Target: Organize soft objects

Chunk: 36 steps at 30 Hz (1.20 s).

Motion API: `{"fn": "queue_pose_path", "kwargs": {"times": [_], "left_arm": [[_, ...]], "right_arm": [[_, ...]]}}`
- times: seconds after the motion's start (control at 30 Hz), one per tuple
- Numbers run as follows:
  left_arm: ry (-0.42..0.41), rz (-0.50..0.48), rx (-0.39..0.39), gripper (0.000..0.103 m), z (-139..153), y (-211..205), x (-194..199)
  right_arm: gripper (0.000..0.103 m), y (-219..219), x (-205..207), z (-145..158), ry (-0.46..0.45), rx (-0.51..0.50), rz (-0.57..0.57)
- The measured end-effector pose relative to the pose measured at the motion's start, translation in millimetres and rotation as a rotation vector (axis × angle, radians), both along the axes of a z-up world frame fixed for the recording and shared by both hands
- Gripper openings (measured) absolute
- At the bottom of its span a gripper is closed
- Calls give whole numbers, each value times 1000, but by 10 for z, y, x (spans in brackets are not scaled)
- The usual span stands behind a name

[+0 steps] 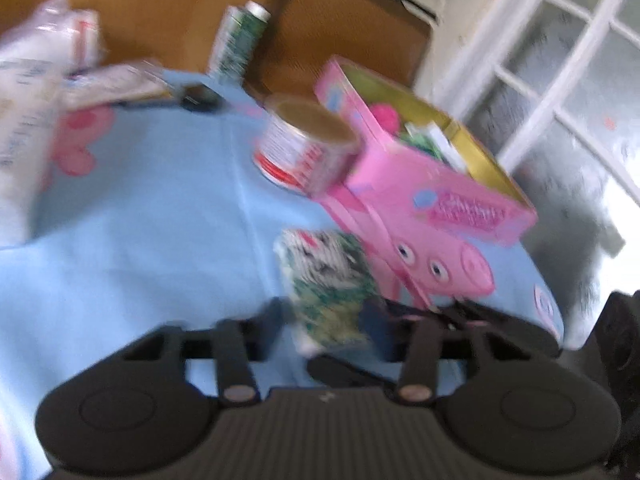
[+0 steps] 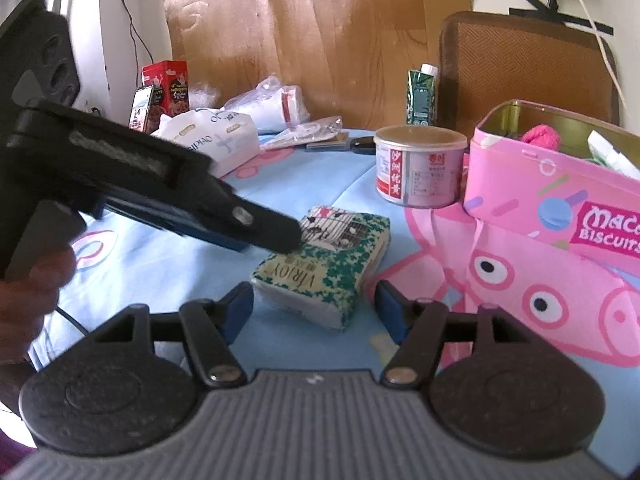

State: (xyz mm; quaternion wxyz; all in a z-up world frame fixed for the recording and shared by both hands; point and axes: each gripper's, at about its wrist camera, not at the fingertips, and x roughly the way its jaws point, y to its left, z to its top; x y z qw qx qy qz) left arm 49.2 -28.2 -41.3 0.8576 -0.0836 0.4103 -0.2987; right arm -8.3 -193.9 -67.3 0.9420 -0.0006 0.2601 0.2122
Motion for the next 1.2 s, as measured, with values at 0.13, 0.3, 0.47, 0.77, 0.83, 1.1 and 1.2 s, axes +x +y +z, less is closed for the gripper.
{"fn": "queue_pose_path", "kwargs": {"times": [0.13, 0.3, 0.47, 0.77, 0.83, 1.1, 1.2], "left_arm": [[-96, -50, 20, 36, 245, -244, -30], [-203, -110, 24, 36, 612, -714, 142], [-261, -131, 54, 38, 707, -1264, 571], [-220, -36, 152, 60, 525, -1735, 1217], [-232, -45, 122, 60, 566, -1688, 1130], [-298, -17, 23, 60, 707, -989, 625], [-334, 57, 44, 60, 629, -460, 433]], "right_arm": [[53, -49, -33, 41, -26, 1, -36], [53, -384, -59, 326, -154, 47, -121], [53, -729, 261, 496, -215, 27, -228], [62, -1176, 1145, 431, -119, 23, -374], [62, -1223, 1197, 368, -111, 9, -449], [62, -1265, 688, 439, -191, 114, -484], [62, -1157, 525, 550, -253, 123, -469]]}}
